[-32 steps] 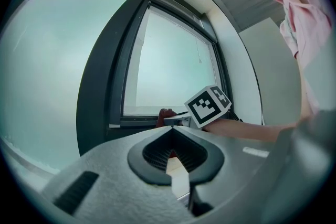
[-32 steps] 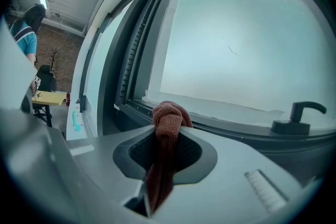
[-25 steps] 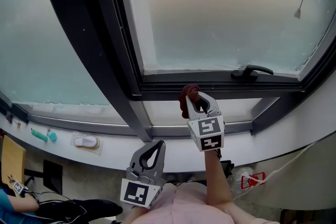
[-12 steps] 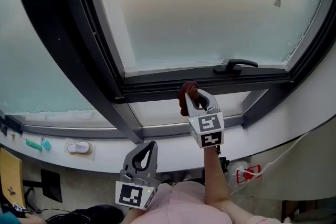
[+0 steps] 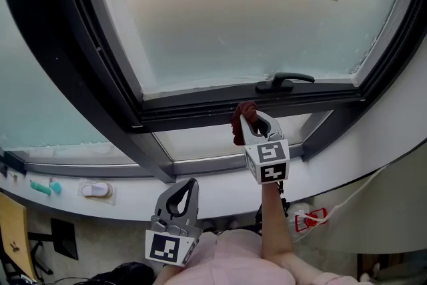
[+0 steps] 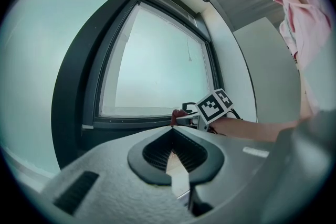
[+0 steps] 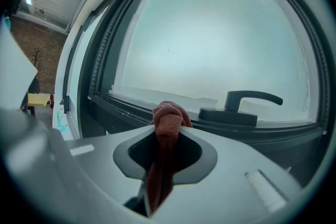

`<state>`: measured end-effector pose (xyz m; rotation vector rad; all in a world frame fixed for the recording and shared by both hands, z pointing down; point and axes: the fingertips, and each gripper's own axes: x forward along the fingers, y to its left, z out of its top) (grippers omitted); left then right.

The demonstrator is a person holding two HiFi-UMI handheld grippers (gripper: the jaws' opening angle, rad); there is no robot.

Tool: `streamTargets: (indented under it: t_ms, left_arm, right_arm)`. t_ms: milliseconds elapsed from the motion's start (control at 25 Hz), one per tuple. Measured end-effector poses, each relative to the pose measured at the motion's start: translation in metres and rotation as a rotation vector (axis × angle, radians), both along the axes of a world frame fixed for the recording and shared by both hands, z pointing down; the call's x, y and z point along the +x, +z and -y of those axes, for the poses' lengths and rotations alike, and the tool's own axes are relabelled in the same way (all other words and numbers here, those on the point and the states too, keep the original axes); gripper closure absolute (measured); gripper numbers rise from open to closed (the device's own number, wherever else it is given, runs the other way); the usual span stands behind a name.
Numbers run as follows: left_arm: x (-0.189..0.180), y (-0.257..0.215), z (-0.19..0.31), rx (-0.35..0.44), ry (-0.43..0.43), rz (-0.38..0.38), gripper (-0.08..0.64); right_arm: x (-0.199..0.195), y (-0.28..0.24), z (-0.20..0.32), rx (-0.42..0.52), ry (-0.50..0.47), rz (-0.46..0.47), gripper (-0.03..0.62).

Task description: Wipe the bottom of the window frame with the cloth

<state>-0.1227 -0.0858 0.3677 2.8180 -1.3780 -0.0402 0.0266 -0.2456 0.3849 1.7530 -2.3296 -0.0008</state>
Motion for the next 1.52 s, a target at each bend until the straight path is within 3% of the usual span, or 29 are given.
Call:
streamTargets:
  t_ms: [160, 360, 480, 680, 880, 1360, 1520]
  left_arm:
    - [0.011, 0.006, -0.001, -0.010, 0.014, 0.046, 0.561]
    - [0.021, 0.003, 0.002, -0.006, 0.006, 0.020, 0.560]
    - [0.026, 0.007, 0.002, -0.015, 0.013, 0.039, 0.561]
    - [0.038, 0.001, 0.004, -0.003, 0.014, 0.006, 0.561]
    - [0.042, 0.009, 0.008, -0.007, 0.020, 0.053, 0.561]
    - [0.094, -0.010, 0.013, 0.045, 0.115, -0.036, 0.560]
    - [0.093, 0.003, 0.014, 0.013, 0.122, 0.046, 0.561]
  right_arm:
    - [0.005, 0.000, 0.000, -0.003, -0.023, -0.002, 0.526]
    - [0.009, 0.000, 0.000, 0.001, -0.042, -0.004, 0.528]
    - [0.018, 0.000, 0.000, 0.001, -0.036, 0.004, 0.527]
    - [0.037, 0.000, -0.001, -0.001, -0.016, 0.021, 0.528]
    - [0.057, 0.001, -0.002, -0.003, 0.010, 0.031, 0.527]
    - [0.104, 0.005, -0.004, -0.007, 0.071, 0.053, 0.526]
    - [0.102, 0.005, -0.003, -0.007, 0.068, 0.047, 0.526]
